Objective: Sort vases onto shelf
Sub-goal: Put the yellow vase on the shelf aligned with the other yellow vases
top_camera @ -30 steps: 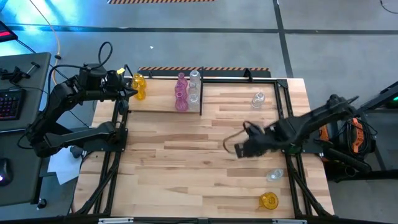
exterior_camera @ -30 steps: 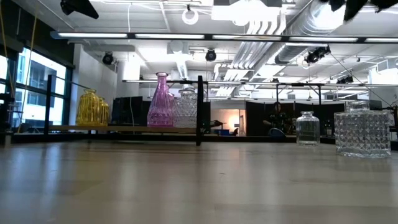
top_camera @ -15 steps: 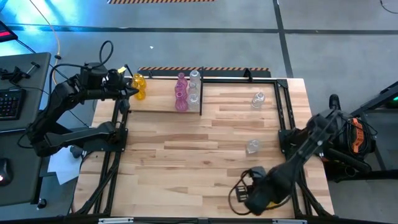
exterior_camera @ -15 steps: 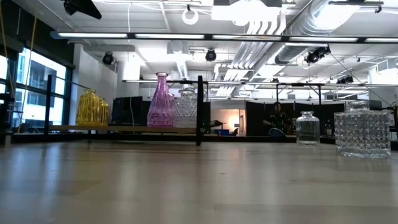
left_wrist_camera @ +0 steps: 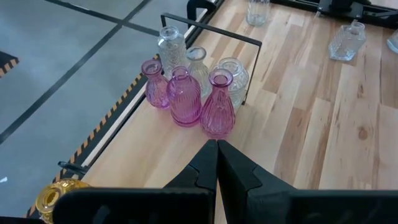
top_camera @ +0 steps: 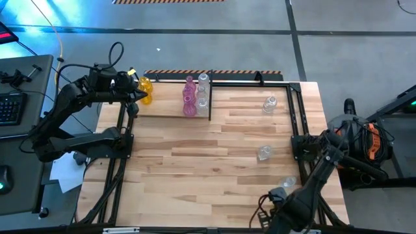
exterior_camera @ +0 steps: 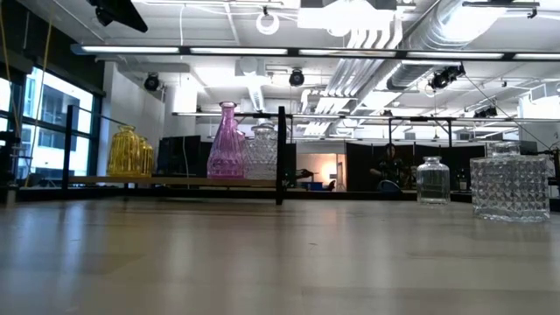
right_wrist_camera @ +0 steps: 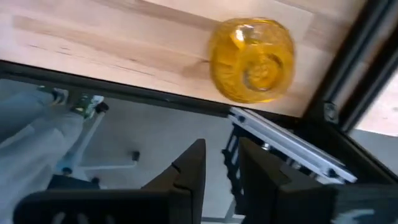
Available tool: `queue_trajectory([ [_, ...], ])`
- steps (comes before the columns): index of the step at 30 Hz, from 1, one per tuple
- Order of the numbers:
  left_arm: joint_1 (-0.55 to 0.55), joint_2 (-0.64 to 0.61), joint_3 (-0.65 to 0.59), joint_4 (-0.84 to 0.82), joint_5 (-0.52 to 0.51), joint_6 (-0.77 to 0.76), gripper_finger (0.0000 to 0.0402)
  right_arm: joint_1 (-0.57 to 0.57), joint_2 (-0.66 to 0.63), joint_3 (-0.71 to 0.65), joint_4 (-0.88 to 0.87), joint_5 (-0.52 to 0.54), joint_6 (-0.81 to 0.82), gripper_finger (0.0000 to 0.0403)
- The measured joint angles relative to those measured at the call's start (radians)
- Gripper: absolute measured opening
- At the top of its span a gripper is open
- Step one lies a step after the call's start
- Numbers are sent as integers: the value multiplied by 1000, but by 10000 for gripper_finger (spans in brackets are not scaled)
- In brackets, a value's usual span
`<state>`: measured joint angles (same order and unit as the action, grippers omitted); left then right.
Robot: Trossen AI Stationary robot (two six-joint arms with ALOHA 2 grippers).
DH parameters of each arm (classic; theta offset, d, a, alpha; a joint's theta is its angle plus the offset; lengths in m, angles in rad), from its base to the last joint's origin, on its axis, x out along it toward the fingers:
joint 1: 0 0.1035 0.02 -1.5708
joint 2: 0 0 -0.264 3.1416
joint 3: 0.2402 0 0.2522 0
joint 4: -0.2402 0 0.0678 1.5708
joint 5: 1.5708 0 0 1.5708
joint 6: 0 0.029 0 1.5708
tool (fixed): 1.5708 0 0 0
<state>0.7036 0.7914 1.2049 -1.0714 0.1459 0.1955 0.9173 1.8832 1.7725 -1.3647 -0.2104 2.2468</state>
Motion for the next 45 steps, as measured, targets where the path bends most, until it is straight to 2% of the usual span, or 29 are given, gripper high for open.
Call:
queue_trajectory([
  [8, 0, 1, 0, 0, 0, -6, 0, -2, -1, -5, 23, 52, -52, 84],
  [14, 0, 0, 0, -5, 0, -27, 0, 0, -2, -96, 119, 56, -49, 154],
  [17, 0, 0, 0, -13, 0, -30, 0, 1, -2, -160, 159, 20, -45, 191],
  [22, 0, 0, 0, -26, -1, -54, 0, 1, -2, -200, 170, -21, -53, 222],
  [31, 0, 0, 0, -32, -2, -64, 0, 1, -2, -201, 71, 35, -64, 211],
  [38, 0, 0, 0, -32, -3, -72, 0, 11, 1, -201, 122, 46, -44, 199],
  [45, 0, 0, 0, -32, -4, -71, 0, 22, 70, -201, 141, 37, -48, 195],
])
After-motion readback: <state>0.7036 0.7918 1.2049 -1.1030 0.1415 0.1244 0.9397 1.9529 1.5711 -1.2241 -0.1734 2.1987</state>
